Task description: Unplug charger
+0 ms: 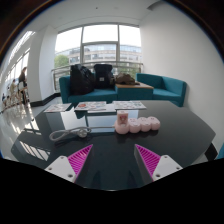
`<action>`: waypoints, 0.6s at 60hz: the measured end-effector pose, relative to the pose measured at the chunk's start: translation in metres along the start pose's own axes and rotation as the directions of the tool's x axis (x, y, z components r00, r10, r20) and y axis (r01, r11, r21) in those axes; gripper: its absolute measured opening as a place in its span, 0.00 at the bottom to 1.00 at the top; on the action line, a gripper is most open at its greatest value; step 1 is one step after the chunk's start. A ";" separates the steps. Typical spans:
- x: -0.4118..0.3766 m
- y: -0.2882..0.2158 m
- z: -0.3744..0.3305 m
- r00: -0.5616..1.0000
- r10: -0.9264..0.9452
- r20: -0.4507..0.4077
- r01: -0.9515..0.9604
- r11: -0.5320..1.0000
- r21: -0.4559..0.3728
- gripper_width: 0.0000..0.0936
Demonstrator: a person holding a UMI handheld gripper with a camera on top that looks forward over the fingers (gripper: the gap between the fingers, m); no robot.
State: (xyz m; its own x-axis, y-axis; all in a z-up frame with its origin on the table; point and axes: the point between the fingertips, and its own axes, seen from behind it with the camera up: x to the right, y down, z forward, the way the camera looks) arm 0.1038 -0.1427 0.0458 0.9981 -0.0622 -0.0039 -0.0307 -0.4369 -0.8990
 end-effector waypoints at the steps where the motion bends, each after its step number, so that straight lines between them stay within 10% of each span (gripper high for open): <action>1: 0.002 -0.002 0.003 1.000 0.002 -0.006 -0.002 1.000 0.001 0.88; 20: 0.037 -0.064 0.135 0.998 -0.017 -0.056 0.020 0.998 0.052 0.83; 30: 0.033 -0.064 0.169 0.999 -0.030 -0.036 0.031 0.999 0.038 0.35; 36: 0.039 -0.066 0.165 0.999 0.016 -0.028 -0.016 1.000 0.025 0.25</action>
State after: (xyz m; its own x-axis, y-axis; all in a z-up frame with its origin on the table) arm 0.1536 0.0318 0.0326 0.9955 -0.0943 -0.0064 -0.0450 -0.4132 -0.9095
